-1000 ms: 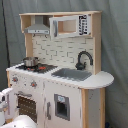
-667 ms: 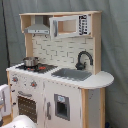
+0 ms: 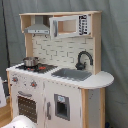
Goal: Play with the kitchen
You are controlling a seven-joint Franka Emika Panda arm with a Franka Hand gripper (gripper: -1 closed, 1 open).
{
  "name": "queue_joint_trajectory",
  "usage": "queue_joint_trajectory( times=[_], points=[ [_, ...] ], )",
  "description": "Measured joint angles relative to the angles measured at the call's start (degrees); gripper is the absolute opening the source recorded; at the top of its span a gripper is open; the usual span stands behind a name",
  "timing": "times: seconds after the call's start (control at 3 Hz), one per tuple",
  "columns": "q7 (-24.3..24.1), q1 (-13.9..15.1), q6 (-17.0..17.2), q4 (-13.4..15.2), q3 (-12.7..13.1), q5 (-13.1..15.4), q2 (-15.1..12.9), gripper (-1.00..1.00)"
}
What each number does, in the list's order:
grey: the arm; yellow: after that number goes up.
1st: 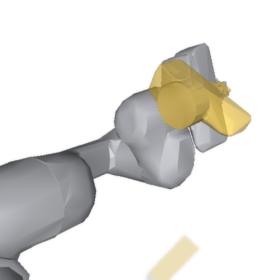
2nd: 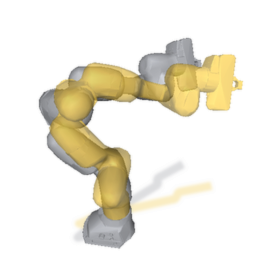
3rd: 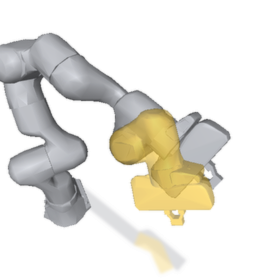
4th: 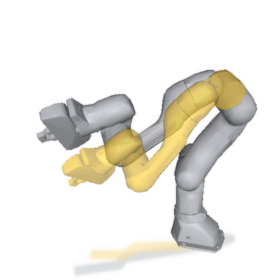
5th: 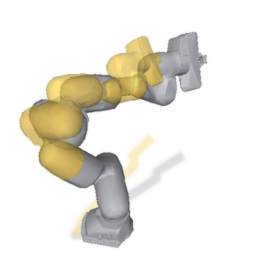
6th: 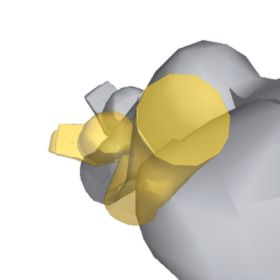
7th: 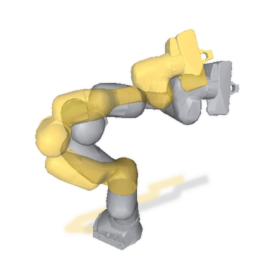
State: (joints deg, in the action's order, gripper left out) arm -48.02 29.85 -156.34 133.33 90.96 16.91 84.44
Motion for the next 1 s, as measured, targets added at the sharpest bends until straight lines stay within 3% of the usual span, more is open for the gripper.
queue_joint_trajectory(
  times=[0.33, 0.67, 1.0],
  points=[
    [6.0, 0.0, 0.0, -2.5, -1.6, 0.4, 0.0, 1.00],
    [10.9, 0.9, -1.0, -5.1, -1.6, 2.1, 0.1, 1.00],
    [16.5, 2.3, -3.4, -5.8, -2.2, 4.6, 0.1, 1.00]
  ],
)
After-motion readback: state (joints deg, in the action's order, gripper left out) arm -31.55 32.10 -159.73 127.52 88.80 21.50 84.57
